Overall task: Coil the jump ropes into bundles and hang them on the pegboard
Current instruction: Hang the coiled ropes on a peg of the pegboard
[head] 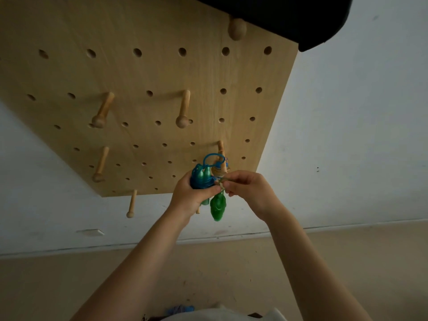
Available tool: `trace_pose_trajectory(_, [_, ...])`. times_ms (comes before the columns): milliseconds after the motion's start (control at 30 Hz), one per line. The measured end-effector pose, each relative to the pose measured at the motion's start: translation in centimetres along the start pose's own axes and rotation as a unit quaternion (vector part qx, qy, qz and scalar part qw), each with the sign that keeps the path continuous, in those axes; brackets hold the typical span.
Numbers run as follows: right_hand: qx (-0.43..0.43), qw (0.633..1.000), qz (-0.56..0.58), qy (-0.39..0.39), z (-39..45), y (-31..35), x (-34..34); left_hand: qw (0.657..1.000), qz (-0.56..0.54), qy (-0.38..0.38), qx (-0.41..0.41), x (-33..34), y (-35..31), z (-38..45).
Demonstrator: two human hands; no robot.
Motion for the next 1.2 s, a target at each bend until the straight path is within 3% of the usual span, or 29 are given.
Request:
trace_pose_trajectory(233, [0.012, 0.997, 0.035, -0.074, 0.0, -1.8, -0.8, 0.999, -0.027, -0.030, 0.002, 0.1, 0.1, 0.2])
trace_pose_trajectory(400, [0.046, 0.996, 0.005, -0.078, 0.2, -3.5, -1.3, 0.996, -0.079, -0.031, -0.003, 0.3, 1.4, 1.1])
trace_pose_trajectory(600, [0.031, 0.987, 0.017, -0.156, 1.2, -3.6, -3.4, 0.993, -0.113, -0.043, -0.006, 1.1, 1.4, 3.3])
trace_pose_trajectory(833, [0.044, 0.985, 0.035, -0.160, 3.7, -3.9, -3.8, 0.990, -0.120, -0.069, -0.020, 0.4, 1.9, 5.6])
trace_pose_trajectory(1033, [0.052, 0.985, 0.021, -0.166, 5.0, -2.9, -4.2, 0.994, -0.099, -0.042, -0.034, 0.3, 1.2, 6.4])
trace_pose_trajectory(1200, [0.031, 0.982, -0.005, -0.185, 3.7, -0.9, -4.7, 0.995, -0.086, 0.037, -0.021, 0.0, 0.3, 4.5])
Point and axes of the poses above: each hand's wrist, its own z-axis towards the middle knuckle, its own x-axis out of the palm, y = z × x, the point moved 10 cm from there along z, towards the middle knuckle, and after that the axes turned 6 degrees about y, right-handed, at the moved point
